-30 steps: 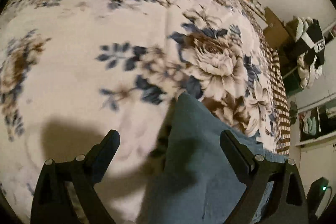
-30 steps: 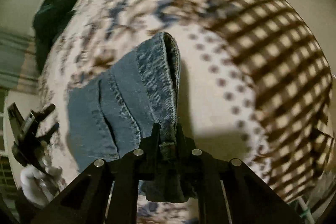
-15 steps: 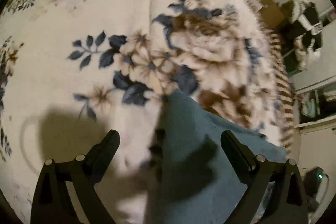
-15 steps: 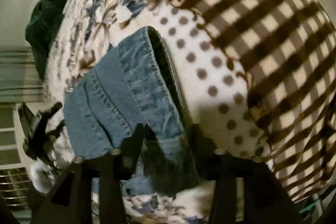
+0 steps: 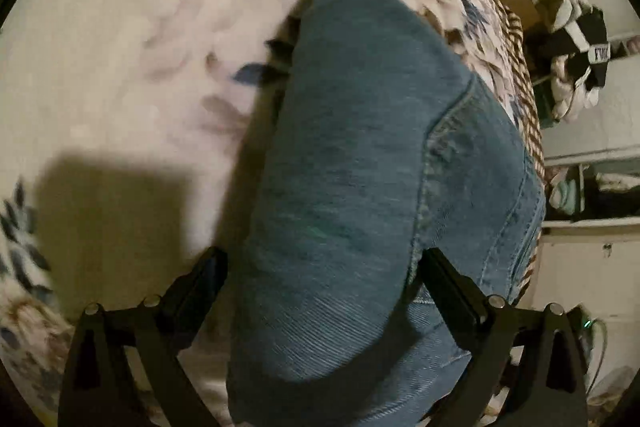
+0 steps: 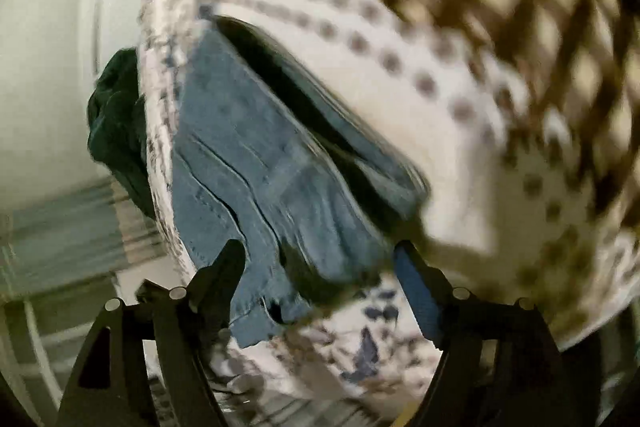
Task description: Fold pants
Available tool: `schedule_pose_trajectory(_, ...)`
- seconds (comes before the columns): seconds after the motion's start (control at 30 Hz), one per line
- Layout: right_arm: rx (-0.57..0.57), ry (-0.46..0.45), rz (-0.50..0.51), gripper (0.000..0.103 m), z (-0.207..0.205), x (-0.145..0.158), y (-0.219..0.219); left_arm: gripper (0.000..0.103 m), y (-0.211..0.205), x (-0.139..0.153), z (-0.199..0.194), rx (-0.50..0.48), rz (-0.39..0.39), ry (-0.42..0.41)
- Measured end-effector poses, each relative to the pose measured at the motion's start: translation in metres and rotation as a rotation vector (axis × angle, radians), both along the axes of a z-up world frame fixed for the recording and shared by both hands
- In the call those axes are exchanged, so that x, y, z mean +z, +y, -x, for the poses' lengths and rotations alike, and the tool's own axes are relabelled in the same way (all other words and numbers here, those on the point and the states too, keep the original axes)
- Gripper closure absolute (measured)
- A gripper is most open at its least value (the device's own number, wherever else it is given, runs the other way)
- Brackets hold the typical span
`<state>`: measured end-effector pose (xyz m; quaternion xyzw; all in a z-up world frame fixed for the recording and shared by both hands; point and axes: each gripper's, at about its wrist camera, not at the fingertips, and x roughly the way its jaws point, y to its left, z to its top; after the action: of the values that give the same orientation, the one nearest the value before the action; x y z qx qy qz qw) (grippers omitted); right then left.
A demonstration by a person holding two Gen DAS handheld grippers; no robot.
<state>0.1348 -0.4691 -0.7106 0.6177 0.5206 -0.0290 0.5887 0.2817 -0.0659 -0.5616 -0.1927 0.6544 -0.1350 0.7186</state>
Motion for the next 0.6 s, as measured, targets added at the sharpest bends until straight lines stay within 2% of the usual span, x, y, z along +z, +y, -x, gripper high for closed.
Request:
schedule_pose_trajectory(0.03, -0.021, -0.008, -0.021, 0.022, 0.008, -0.001, 0.002, 0.003, 0.000, -0.001, -0.001, 0.000, 0.005, 0.000)
schedule_pose_trajectory(0.07, -0.011, -0.010, -0.015, 0.015, 0.013, -0.001, 0.005, 0.003, 0.000, 0.000, -0.001, -0.005, 0.006, -0.003)
schedule_pose_trajectory(0.13, 0.012, -0.029, -0.004, 0.009, 0.016, -0.005, 0.012, 0.003, -0.001, 0.001, -0.001, -0.016, 0.005, -0.010)
schedule_pose_trajectory(0.3, 0.029, -0.076, -0.055, 0.008, -0.008, -0.039, 0.032, 0.003, -0.001, -0.002, -0.001, -0.029, 0.003, -0.015)
schedule_pose_trajectory(0.37, 0.010, -0.125, -0.053, 0.007, -0.021, -0.043, 0.035, 0.003, 0.000, -0.002, -0.001, -0.035, -0.004, -0.020)
schedule_pose_trajectory(0.6, -0.030, -0.134, -0.019, 0.008, -0.026, -0.045, 0.046, 0.003, -0.002, -0.002, -0.002, -0.039, -0.001, -0.025)
